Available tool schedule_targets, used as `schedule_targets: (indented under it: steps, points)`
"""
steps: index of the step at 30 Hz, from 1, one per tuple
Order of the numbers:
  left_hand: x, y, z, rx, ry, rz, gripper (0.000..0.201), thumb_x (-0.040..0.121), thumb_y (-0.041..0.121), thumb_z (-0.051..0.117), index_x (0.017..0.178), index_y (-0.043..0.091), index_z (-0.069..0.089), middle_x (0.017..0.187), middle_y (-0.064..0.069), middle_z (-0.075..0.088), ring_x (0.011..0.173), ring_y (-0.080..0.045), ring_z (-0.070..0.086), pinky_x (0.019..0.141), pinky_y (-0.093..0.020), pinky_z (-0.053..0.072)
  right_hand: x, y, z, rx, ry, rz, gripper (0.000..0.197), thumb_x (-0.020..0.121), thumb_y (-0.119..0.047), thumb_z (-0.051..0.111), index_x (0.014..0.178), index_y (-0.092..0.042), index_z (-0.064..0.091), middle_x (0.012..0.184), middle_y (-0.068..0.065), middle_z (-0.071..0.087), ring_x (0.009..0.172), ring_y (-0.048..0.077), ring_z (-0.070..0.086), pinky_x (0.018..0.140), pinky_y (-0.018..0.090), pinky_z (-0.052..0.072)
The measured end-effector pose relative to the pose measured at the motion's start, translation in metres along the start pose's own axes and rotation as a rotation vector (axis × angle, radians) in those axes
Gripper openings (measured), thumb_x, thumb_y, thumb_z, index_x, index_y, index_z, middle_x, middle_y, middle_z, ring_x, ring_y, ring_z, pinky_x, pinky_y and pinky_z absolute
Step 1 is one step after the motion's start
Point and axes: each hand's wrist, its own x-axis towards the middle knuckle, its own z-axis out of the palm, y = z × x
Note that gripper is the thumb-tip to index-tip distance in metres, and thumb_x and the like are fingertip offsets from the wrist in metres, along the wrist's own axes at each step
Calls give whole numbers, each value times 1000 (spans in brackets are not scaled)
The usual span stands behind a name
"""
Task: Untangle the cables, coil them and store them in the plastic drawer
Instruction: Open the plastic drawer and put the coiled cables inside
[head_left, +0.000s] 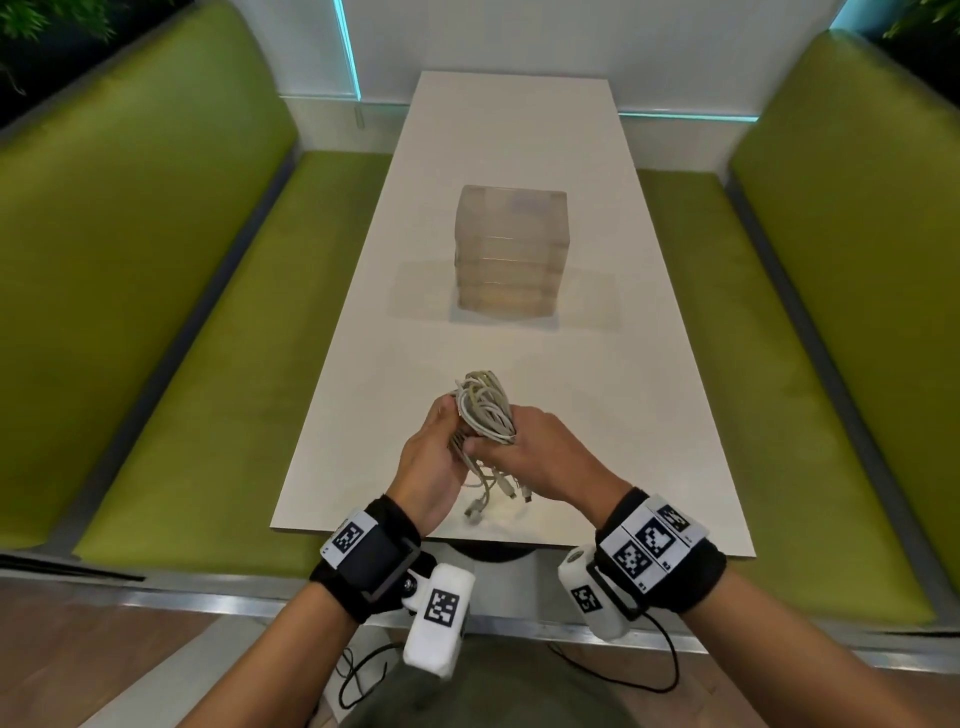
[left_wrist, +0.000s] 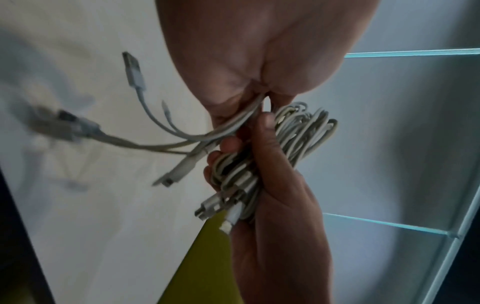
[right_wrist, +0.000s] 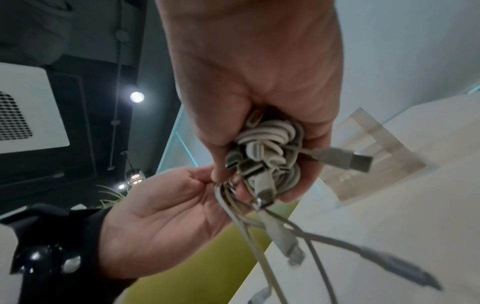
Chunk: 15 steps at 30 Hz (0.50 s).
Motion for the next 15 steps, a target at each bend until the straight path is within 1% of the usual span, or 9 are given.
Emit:
schedule_targets:
  steps: [2, 4, 5, 7, 9, 10, 12, 14, 15]
  points:
    - [0, 1, 2, -2, 11, -18, 41, 103, 29, 32, 127, 4, 55, 124, -14, 63, 110, -22, 63, 93, -34, 52, 1, -3, 0, -32, -22, 12, 37, 74, -46, 74, 98, -20, 61, 92, 4, 69, 83, 22, 64, 72, 35, 52]
    - [0, 1, 5, -12, 13, -21, 42, 103, 32, 32, 124, 6, 58, 119, -11, 67, 102, -18, 67, 82, -32, 57, 1, -5, 0, -46, -3, 2, 35, 67, -44, 80, 87, -24, 57, 92, 5, 63, 76, 24, 62, 56, 29, 46]
    - [0, 0, 6, -18, 26, -18, 43, 103, 33, 31, 124, 6, 58, 118, -11, 67, 104, -19, 67, 82, -32, 57, 1, -6, 0, -38, 6, -2, 32, 67, -41, 80, 80, -26, 55, 92, 6, 59, 71, 25, 62, 50, 27, 44]
    - [-1, 2, 7, 9, 48, -7, 49, 102, 38, 30, 126, 4, 57, 123, -11, 65, 116, -21, 61, 96, -35, 51, 2, -5, 0, 3, 3, 3, 25, 73, -35, 76, 76, -23, 55, 82, 8, 63, 63, 28, 64, 45, 26, 46]
    - [-1, 4, 4, 71, 4, 15, 59, 99, 49, 29, 128, 5, 56, 126, -11, 64, 123, -21, 56, 107, -38, 40, 2, -2, 2, 32, 22, 23, 17, 78, -30, 70, 79, -19, 57, 66, 2, 64, 56, 24, 63, 44, 18, 44]
    - [0, 5, 2, 117, -28, 29, 65, 94, 58, 32, 128, 7, 55, 126, -10, 64, 124, -21, 55, 108, -38, 38, 2, -1, 2, 50, 32, 39, 14, 80, -28, 68, 80, -18, 57, 63, -1, 62, 53, 20, 60, 42, 14, 40]
    - [-1, 8, -1, 235, -77, 66, 79, 76, 71, 56, 124, 9, 55, 126, -14, 63, 121, -24, 56, 104, -39, 41, 1, 0, 1, 102, -11, 68, 12, 81, -25, 66, 83, -13, 62, 67, 2, 65, 50, 13, 54, 39, 12, 36]
    - [-2, 9, -5, 281, -85, 114, 83, 59, 59, 81, 117, 7, 54, 123, -19, 63, 117, -29, 59, 94, -39, 49, -1, -1, -2, 137, -125, 57, 13, 82, -22, 65, 85, -10, 65, 74, 7, 68, 49, 11, 51, 40, 15, 36]
    - [-2, 8, -6, 243, -87, 123, 76, 59, 45, 87, 117, 8, 54, 121, -19, 64, 116, -29, 60, 88, -36, 52, -2, -2, -2, 147, -184, 25, 12, 83, -21, 65, 83, -9, 66, 75, 8, 68, 51, 12, 51, 43, 18, 38]
